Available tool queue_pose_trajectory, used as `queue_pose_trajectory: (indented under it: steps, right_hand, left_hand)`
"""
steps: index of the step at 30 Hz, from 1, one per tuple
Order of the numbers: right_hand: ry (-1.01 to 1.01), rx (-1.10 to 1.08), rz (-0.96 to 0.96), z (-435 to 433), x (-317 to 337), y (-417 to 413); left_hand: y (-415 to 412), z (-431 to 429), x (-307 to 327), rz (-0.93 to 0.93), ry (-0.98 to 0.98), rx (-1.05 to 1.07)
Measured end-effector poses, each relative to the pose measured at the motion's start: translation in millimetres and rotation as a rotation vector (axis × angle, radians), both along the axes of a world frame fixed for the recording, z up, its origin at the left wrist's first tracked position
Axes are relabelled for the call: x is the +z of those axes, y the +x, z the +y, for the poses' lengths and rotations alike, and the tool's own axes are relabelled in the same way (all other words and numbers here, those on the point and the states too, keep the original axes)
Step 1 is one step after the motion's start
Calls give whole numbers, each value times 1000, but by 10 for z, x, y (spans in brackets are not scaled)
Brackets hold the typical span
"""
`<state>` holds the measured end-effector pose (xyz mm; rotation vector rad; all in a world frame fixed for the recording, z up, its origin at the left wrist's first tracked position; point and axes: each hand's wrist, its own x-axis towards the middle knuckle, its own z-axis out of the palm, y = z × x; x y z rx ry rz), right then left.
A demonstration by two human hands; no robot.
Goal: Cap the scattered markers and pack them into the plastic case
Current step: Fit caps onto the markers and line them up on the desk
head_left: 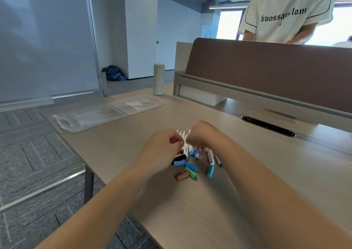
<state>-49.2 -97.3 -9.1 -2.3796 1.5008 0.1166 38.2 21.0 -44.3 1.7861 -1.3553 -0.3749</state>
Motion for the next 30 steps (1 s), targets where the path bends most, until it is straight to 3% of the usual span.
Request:
queue_pose_trajectory:
  steps: [6, 10, 22, 25, 30]
  right_hand:
    - [140, -32, -270, 153, 142, -386]
    - [158, -47, -307, 205, 138, -586]
    - [164, -32, -344, 272, 135, -767]
    - [152, -15, -364, 284, 160, -770]
    - [200, 65, -407, 332, 219, -792]
  left_hand:
    - [-91, -75, 35, -450, 174, -145]
    - [-148, -176, 27, -691, 221, -213]
    - [-370, -201, 122, -800, 375, -243]
    - [-370, -151, 124, -642, 271, -140]
    - [-153, -149, 101, 221, -24, 97]
